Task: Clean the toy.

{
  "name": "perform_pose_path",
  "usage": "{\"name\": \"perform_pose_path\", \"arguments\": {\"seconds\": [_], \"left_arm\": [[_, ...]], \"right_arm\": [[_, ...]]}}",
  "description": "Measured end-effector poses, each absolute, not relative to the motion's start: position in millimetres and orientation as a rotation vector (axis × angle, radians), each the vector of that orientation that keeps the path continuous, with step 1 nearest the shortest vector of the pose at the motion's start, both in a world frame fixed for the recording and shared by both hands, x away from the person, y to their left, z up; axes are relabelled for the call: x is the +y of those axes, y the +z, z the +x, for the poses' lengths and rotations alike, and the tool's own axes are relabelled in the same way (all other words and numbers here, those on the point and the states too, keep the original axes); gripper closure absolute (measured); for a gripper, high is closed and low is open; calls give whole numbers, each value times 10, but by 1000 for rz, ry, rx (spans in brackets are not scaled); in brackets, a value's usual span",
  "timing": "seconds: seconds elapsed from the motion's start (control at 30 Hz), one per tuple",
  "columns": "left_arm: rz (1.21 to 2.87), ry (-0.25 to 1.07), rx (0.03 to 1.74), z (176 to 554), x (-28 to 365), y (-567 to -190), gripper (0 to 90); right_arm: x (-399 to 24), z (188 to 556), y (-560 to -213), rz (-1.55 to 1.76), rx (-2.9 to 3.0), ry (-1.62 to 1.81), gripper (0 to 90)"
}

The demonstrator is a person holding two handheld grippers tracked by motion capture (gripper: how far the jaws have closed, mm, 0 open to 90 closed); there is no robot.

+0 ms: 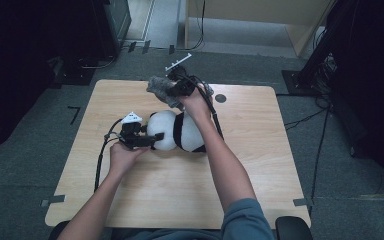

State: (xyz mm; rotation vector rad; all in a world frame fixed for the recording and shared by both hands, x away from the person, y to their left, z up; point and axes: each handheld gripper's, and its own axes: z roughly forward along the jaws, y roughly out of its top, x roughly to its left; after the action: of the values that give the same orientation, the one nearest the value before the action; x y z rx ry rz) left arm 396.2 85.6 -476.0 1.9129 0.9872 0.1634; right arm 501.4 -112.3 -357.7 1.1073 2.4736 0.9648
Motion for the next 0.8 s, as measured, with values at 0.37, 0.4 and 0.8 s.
{"name": "perform_pose_path", "arguments": {"seconds": [0.37, 0.4, 0.8], "left_arm": [[1919, 168, 984, 3962, 858, -4760, 286], [1918, 167, 985, 3961, 858, -4760, 286], [1919, 173, 976, 3967, 861, -4770, 265]], "right_arm": [[-841, 4978, -3759, 1068, 2564, 922, 745], [-853, 4978, -3782, 1069, 2567, 913, 745], [-1404, 5070, -3964, 1201, 2538, 843, 744]]}}
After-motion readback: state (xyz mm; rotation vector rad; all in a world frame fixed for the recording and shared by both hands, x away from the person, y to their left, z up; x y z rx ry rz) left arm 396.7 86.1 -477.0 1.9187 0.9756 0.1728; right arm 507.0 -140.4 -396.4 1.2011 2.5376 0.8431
